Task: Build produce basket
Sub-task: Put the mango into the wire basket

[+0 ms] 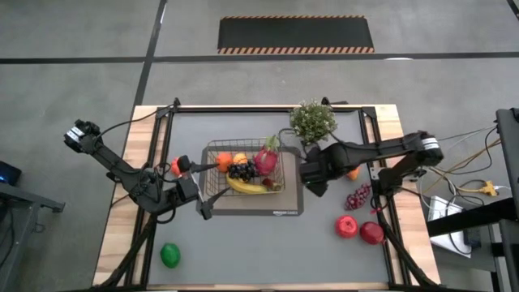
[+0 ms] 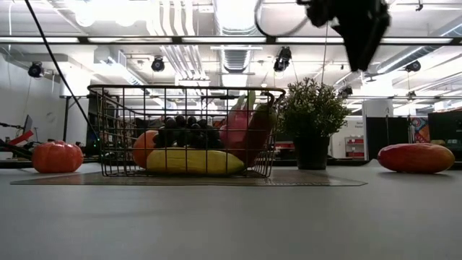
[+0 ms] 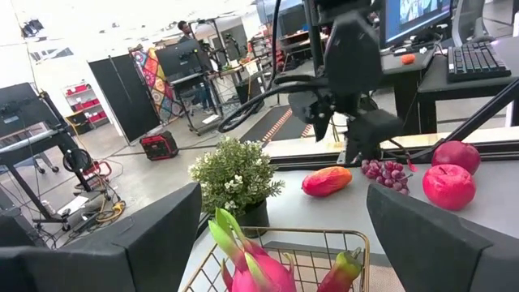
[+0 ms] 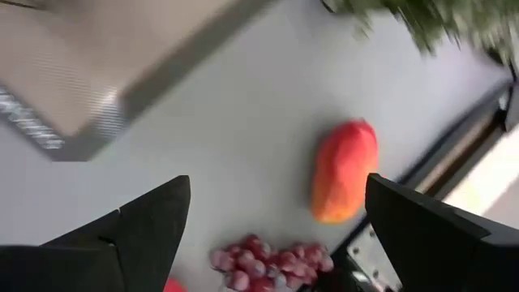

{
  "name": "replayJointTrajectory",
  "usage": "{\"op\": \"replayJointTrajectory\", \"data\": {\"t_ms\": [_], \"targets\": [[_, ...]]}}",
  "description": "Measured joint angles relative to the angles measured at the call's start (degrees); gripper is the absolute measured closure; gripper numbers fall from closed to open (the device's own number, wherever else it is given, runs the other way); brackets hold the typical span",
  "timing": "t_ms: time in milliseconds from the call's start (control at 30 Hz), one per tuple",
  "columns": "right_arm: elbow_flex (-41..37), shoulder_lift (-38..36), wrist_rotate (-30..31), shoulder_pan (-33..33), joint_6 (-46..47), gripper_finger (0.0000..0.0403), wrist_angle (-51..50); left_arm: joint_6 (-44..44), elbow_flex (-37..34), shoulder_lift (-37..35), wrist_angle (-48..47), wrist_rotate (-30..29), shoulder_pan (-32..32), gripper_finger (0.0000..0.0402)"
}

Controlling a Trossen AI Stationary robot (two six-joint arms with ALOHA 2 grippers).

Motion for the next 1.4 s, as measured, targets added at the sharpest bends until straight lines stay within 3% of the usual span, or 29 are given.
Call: {"op": "replayJointTrajectory", "data": {"t_ms": [333,667,1400], "targets": [[-19.9,-10.5,1.6,-7.7,1.0,0.0050,6.5,0.0,0.0,0.0,0.0,0.0,0.0,0.0070],[-34.5,-12.9,1.6,-15.4,-4.5,0.0051,16.1,0.2,0.0,0.0,0.0,0.0,0.0,0.0070],[-46.2,-12.9,3.0,-18.2,-4.4,0.0054,29.2,0.3,0.0,0.0,0.0,0.0,0.0,0.0070]]}}
